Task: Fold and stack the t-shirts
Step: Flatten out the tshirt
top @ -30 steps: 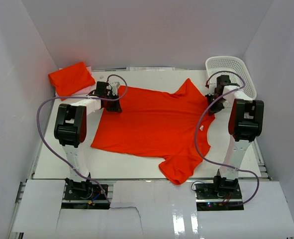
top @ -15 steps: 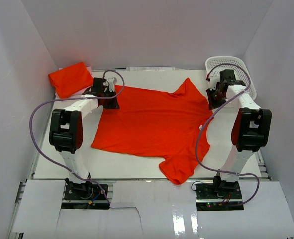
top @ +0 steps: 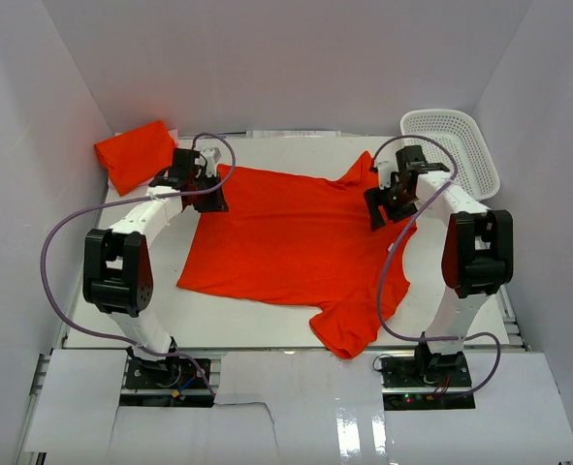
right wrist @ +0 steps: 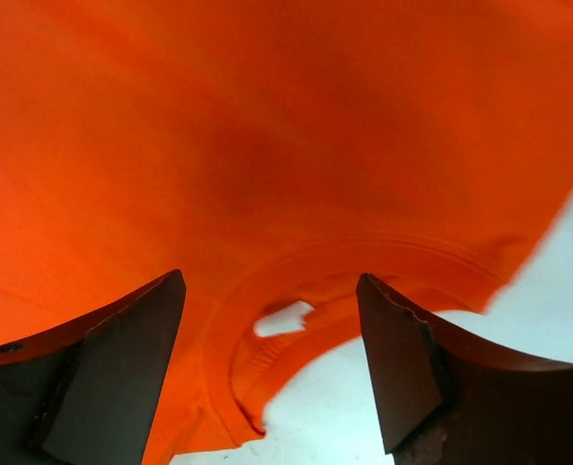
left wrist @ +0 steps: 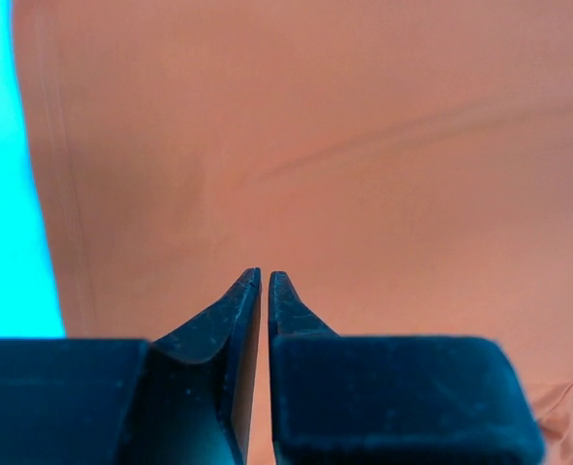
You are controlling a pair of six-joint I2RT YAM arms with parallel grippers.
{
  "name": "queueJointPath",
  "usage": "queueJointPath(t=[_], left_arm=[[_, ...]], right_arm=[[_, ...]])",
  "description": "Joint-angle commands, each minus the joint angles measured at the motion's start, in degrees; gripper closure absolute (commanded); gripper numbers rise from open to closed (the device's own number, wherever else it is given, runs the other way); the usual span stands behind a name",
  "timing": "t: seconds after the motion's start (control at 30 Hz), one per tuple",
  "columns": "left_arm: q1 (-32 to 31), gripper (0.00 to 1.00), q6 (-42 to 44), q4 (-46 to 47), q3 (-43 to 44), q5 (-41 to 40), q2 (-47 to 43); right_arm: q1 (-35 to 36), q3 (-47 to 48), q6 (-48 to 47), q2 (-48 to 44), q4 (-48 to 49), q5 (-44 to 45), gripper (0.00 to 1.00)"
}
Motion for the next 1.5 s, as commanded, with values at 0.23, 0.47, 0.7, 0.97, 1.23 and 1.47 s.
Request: queueJointPath(t=[0.23,0.47,0.7,0.97,1.23,1.47], left_arm=[[-0.26,0.64,0.25,0.0,10.05,-2.94,9.55],[-4.56,0.26,5.69,2.63,19.3,-9.77,16.42],[-4.56,0.16,8.42,4.32,23.25,-6.55,23.09],[-5.44,0.17,11.23,3.7,24.57,-10.84,28.28],[-5.53,0.17,12.55,4.14,26.94,-14.53,33.63],[-5.53,0.17,12.55,4.22,30.55,-15.33,38.21]], right_arm=[[4.28,6.88,1.47,5.0,-0.02,3.25,0.18],[5.16,8.48,2.61,6.77,0.41,6.5,0.17],[5.16,9.36,3.14,10.28,1.9,7.38,0.16],[5.07,11.2,4.11,13.62,2.7,6.86,0.16],[4.81,14.54,4.11,17.57,2.35,6.68,0.15],[3.76,18.41,3.41,22.31,2.08,6.94,0.15]])
